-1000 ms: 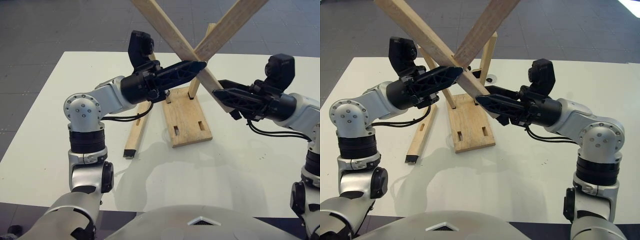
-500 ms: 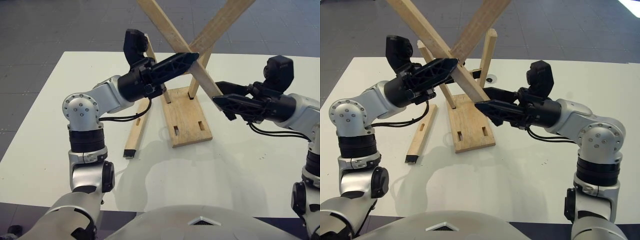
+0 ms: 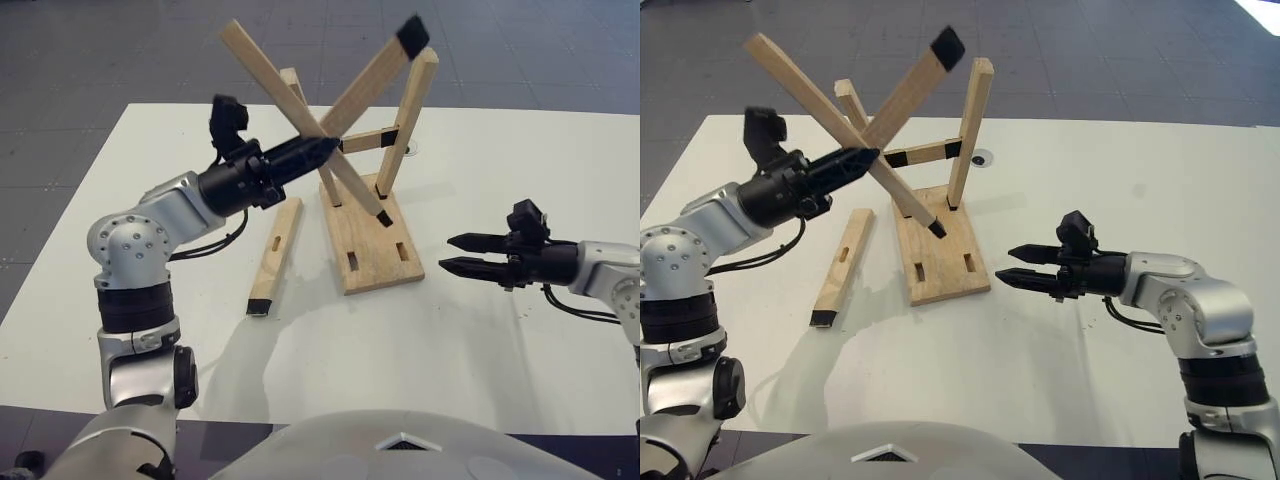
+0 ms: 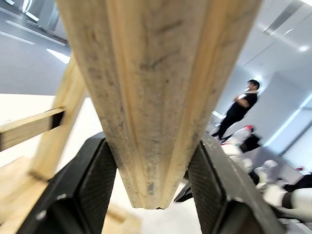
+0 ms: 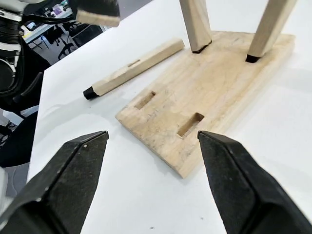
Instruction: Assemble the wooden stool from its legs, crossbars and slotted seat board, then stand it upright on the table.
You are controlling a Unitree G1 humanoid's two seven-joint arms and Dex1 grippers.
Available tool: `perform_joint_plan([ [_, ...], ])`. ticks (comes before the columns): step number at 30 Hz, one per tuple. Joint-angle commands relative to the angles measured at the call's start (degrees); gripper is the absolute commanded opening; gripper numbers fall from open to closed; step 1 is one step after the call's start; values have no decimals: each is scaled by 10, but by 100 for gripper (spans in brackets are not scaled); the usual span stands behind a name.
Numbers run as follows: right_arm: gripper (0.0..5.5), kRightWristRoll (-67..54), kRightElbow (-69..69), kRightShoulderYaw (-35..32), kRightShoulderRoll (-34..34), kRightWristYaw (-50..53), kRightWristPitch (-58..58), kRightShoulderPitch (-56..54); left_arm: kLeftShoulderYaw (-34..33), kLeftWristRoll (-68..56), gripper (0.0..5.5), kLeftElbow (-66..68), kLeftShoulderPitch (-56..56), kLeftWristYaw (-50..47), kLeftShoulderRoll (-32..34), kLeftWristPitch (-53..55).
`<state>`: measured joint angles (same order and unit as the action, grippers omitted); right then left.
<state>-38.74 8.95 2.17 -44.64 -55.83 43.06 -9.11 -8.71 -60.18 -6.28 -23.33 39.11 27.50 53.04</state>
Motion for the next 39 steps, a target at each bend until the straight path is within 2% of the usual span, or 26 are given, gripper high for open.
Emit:
perform_joint_plan([
  [1, 339, 63, -22, 38, 35, 36, -25, -38, 41, 81, 206, 12, 12, 39, 21, -47],
  [4, 339, 115, -56, 72, 56, 46, -51, -62, 69, 112, 206, 14, 29, 77, 32, -53],
  [8, 339, 151, -102, 101, 92, 40, -70, -100, 73, 128, 206, 14, 42, 101, 39, -52],
  [14, 339, 184, -131, 121, 110, 28, -83, -109, 83, 157, 206, 19, 45, 117, 31, -63],
  [23, 339, 210, -130, 135, 105, 9, -82, -89, 106, 209, 206, 50, 38, 136, 22, -100],
  [29, 339, 246, -156, 164, 101, -1, -92, -81, 145, 249, 205, 106, -10, 192, 24, -134],
  [39, 339, 260, -165, 172, 89, -10, -102, -70, 195, 321, 205, 213, -88, 279, 20, -186],
])
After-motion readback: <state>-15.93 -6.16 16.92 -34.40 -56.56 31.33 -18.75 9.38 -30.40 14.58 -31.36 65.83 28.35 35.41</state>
